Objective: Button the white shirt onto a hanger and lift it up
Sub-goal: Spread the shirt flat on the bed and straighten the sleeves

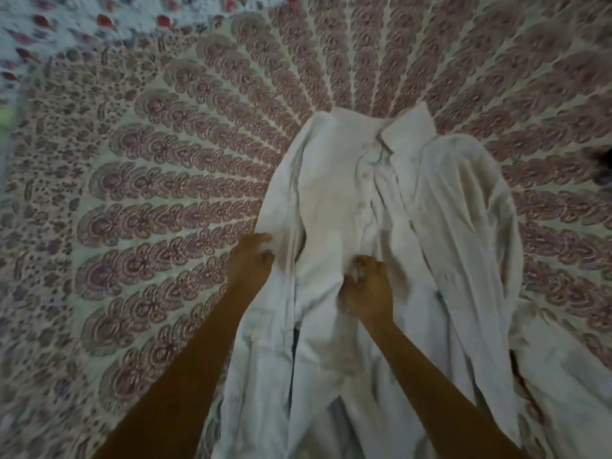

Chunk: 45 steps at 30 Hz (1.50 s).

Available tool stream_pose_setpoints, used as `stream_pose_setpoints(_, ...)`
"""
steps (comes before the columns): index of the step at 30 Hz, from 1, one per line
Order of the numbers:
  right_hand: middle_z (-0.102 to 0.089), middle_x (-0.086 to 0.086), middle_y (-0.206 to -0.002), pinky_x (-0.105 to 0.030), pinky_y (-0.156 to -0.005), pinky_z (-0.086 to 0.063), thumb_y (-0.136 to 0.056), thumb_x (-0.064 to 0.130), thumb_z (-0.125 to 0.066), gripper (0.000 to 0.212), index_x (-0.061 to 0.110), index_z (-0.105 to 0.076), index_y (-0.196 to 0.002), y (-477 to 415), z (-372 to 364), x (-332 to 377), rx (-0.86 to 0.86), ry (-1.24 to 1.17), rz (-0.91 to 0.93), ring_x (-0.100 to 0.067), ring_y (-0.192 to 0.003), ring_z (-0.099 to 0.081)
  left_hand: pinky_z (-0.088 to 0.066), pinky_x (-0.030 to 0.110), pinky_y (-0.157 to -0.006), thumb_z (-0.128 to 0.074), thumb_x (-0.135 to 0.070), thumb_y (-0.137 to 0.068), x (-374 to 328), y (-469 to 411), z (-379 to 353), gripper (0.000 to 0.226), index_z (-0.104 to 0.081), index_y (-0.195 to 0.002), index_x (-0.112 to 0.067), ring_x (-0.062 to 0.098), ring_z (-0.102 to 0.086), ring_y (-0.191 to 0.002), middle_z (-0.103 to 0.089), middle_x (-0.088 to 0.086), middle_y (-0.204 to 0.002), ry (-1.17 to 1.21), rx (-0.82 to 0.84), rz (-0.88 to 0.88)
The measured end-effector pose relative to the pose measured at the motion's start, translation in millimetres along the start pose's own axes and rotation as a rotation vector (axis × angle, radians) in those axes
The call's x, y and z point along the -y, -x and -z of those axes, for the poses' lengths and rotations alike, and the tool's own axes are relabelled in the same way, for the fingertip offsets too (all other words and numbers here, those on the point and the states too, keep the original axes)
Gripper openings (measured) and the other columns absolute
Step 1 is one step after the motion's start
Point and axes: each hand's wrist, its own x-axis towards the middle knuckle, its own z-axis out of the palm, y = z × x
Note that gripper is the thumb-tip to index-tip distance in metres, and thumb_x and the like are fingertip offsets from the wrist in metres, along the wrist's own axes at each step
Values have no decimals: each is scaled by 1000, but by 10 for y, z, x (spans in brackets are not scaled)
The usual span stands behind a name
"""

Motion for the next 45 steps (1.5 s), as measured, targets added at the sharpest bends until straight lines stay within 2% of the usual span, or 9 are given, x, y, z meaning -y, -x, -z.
stream_pose_setpoints(4, -63, -5, -94, -34, -77, -51, -81, 29, -66, 41, 12, -50, -114, 186, -64, -98, -31, 1, -115, -26, -94, -62, -41, 42, -94, -65, -18, -82, 199, 400, -46, 64, -33, -138, -12, 36, -44, -120, -41, 19, -135, -27, -10, 208)
stream_pose_setpoints(9, -68, -6, -99, -27, -74, -45, -85, 22, -59, 17, 13, -63, -100, 189, 13, -190, 8, 152, -81, -24, -94, -62, -45, 32, -81, -63, -18, -85, 176, 471, 7, 34, -58, -115, -4, 33, -61, -102, -66, 16, -109, 113, -7, 347)
stream_pose_setpoints(15, -67, -9, -97, -26, -78, -44, -86, 14, -55, 19, 8, -62, -103, 333, 54, -232, -36, 99, 56, -24, -93, -62, -44, 30, -80, -51, -6, -86, 393, 453, 472, 27, -55, -113, -3, 30, -59, -104, -62, 17, -113, 289, -498, 511)
stream_pose_setpoints(19, -63, -10, -102, -33, -79, -47, -85, 12, -57, 19, 7, -61, -103, 510, -64, -155, -127, 15, 204, -26, -93, -60, -44, 51, -96, -63, -12, -80, 620, 436, 560, 50, -43, -125, -15, 37, -53, -112, -51, 17, -127, 67, -247, 471)
stream_pose_setpoints(22, -61, -10, -99, -38, -78, -50, -83, 7, -54, 20, 7, -59, -102, 634, -248, -69, -170, -33, 331, -27, -89, -59, -44, 47, -96, -65, -13, -79, 739, 541, 456, 59, -39, -132, -10, 38, -51, -115, -48, 21, -129, 34, -126, 465)
stream_pose_setpoints(27, -58, -11, -116, -21, -82, -39, -85, 12, -57, 35, 9, -54, -119, 751, -565, -124, 104, 42, 325, -24, -104, -57, -40, 46, -96, -71, -26, -78, 943, 930, 214, 76, -29, -138, -6, 39, -39, -124, -36, 21, -137, -120, 3, 425)
stream_pose_setpoints(31, -49, -14, -131, -32, -90, -42, -82, 11, -57, 49, 8, -46, -130, 913, -778, -160, 41, 212, 354, -28, -115, -50, -48, 37, -83, -71, -37, -76, 1128, 1119, 155, 61, -47, -123, -7, 31, -58, -107, -59, 12, -121, 150, -40, 481)
stream_pose_setpoints(36, -57, -17, -119, -41, -90, -46, -77, 11, -51, 40, 6, -55, -116, 1444, -1170, -25, -194, 284, 394, -34, -106, -52, -49, 36, -93, -69, -19, -81, 1390, 1390, 316, 47, -55, -125, -8, 26, -59, -109, -61, 11, -123, 467, 294, 369)
stream_pose_setpoints(45, -65, 4, -84, -33, -84, -48, -86, 33, -61, 19, 15, -63, -93, 2291, -1979, 346, 303, -478, -251, -16, -83, -61, -51, 17, -66, -57, -8, -89, 1911, 1609, 1012, 27, -57, -116, -8, 14, -60, -85, -63, -4, -92, 794, 327, 350)
